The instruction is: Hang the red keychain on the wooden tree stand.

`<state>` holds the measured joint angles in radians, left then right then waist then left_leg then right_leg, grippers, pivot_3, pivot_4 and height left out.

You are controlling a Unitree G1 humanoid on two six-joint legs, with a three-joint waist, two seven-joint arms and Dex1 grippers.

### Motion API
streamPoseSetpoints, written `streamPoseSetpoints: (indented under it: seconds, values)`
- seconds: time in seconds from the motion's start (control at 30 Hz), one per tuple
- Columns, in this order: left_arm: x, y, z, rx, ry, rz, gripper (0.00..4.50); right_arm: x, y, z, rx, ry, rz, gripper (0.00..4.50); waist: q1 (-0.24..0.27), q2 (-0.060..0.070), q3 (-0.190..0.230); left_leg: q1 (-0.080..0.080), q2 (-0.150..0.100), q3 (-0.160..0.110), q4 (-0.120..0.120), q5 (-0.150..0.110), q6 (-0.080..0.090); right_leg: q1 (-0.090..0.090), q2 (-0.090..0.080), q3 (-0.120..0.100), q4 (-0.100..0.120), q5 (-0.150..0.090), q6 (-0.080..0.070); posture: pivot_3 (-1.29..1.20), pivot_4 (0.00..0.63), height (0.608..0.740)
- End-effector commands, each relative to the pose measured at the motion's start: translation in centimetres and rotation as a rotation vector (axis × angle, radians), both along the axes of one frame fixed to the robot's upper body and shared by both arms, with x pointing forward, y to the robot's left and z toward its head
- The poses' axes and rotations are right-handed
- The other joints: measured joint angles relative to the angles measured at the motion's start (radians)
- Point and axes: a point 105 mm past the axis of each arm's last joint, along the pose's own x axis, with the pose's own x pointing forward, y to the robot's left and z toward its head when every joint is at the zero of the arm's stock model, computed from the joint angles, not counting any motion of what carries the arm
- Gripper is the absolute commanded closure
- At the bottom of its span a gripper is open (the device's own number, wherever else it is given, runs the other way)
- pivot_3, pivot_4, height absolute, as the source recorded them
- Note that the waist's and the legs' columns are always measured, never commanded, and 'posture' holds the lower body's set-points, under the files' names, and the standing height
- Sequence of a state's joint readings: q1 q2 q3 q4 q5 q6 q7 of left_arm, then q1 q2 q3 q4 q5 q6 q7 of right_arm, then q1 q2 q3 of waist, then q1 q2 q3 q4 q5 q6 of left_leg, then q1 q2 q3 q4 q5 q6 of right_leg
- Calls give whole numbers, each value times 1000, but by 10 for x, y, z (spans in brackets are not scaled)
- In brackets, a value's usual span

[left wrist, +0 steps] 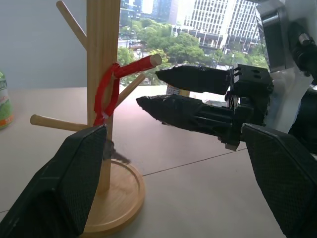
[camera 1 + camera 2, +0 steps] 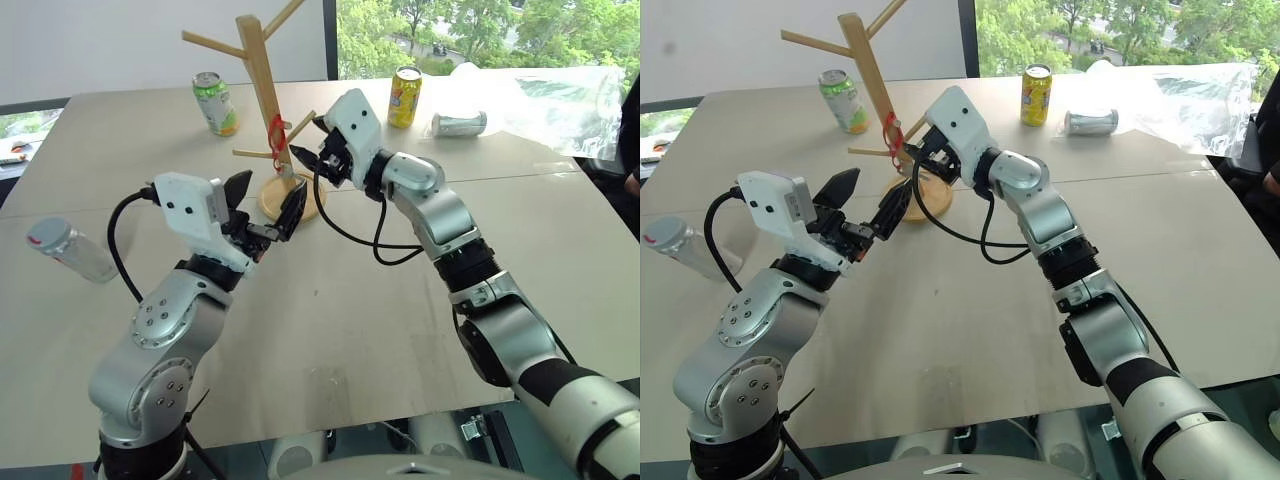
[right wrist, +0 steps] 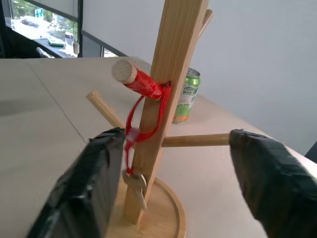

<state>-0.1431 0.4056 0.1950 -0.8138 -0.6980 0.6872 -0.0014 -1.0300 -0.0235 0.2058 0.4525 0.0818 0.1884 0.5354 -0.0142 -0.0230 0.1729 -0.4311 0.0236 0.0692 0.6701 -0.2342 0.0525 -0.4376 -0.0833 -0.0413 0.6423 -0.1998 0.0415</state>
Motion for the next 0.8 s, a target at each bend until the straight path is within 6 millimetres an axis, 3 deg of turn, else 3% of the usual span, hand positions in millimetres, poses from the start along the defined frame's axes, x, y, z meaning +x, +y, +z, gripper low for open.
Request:
streamPoseSetpoints:
  seconds: [0.03, 0.2, 0.33, 0.43, 0.57, 0.8]
  values:
    - [3, 11, 5, 40, -28, 116, 0, -2, -2, 20, 71, -46, -5, 25, 0, 0, 0, 0, 0, 0, 0, 0, 0, 0, 0, 0, 0, 0, 0, 0, 150, 740]
    - [20, 33, -4, -44, 10, 256, 0, 13, -41, -2, 171, 60, -122, 25, 7, 0, 0, 0, 0, 0, 0, 0, 0, 1, 0, 0, 0, 0, 0, 0, 150, 740]
    - [35, 49, -21, -18, 20, 342, 0, 29, -111, -37, 240, 93, -342, 25, 13, -1, 0, 0, -1, 0, 0, 0, 0, 3, -1, -2, -1, 0, 0, 0, 150, 740]
    - [40, 64, -35, 6, 30, 398, 0, 31, -143, -55, 241, 85, -443, 25, 8, 0, 0, 0, -2, 1, 0, 0, 0, 3, -2, -1, -1, 0, 0, 0, 150, 740]
    - [45, 107, -63, -4, 64, 521, 0, 25, -198, -81, 265, 120, -586, 25, -6, 0, 0, 3, -1, 2, -1, 0, 0, 2, 1, 1, -1, 0, 0, 0, 150, 740]
    - [48, 140, -76, 39, 58, 580, 0, 20, -217, -93, 257, 131, -636, 25, -4, 0, 0, 3, 2, 2, -1, -2, 3, 2, 2, 2, -1, 0, 0, 0, 150, 740]
